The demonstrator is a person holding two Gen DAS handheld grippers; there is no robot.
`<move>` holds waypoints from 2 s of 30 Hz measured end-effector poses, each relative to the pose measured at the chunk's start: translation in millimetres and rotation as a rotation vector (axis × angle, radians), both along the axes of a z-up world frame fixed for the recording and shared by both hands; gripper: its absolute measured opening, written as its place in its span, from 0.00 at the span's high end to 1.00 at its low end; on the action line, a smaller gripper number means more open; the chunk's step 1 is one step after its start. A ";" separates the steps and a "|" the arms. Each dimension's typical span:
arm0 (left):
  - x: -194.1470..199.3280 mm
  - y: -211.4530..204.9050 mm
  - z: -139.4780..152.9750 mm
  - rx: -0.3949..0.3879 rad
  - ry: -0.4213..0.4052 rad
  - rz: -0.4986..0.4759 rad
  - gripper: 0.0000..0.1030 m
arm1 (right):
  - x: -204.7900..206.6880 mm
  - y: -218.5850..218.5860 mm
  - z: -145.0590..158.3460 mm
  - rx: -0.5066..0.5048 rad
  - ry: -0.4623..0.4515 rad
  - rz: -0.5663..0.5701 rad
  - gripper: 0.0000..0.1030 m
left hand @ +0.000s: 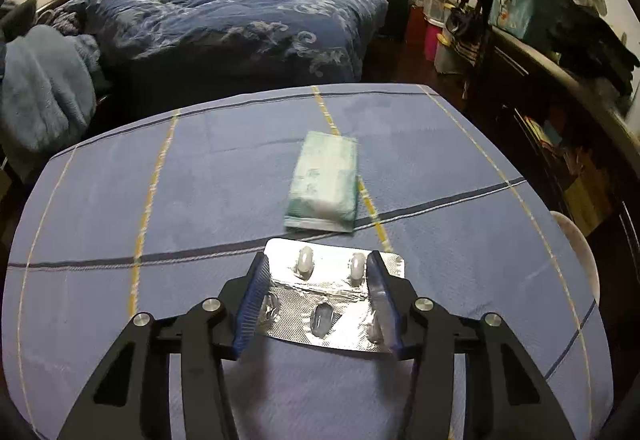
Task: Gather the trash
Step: 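Grasp the silver pill blister pack with the left tool, then grasp the pale green tissue packet with the right tool while the left tool holds the blister pack, then carry the blister pack and tissue packet with both tools over the wastebasket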
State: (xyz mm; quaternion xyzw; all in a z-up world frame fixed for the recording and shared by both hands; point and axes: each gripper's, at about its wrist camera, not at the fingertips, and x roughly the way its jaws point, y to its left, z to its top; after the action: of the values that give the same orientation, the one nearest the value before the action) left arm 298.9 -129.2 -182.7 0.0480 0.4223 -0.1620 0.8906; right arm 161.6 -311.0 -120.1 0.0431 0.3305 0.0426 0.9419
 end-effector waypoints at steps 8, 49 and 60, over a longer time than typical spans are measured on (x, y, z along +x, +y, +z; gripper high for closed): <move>-14.5 43.4 6.3 -0.067 0.000 0.032 0.65 | 24.3 28.3 -4.6 0.013 0.039 0.058 0.20; -56.8 119.9 55.5 -0.125 -0.128 0.144 0.65 | 145.4 85.3 -47.3 -0.044 0.227 -0.025 0.55; -84.0 56.7 75.0 -0.124 -0.156 0.033 0.65 | 53.2 26.1 -19.5 -0.020 0.121 -0.084 0.55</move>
State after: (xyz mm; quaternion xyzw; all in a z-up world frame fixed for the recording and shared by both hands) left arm 214.8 -72.5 -107.7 -0.0016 0.3417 -0.1689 0.9245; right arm 214.7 -284.9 -139.6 0.0502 0.3852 -0.0029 0.9215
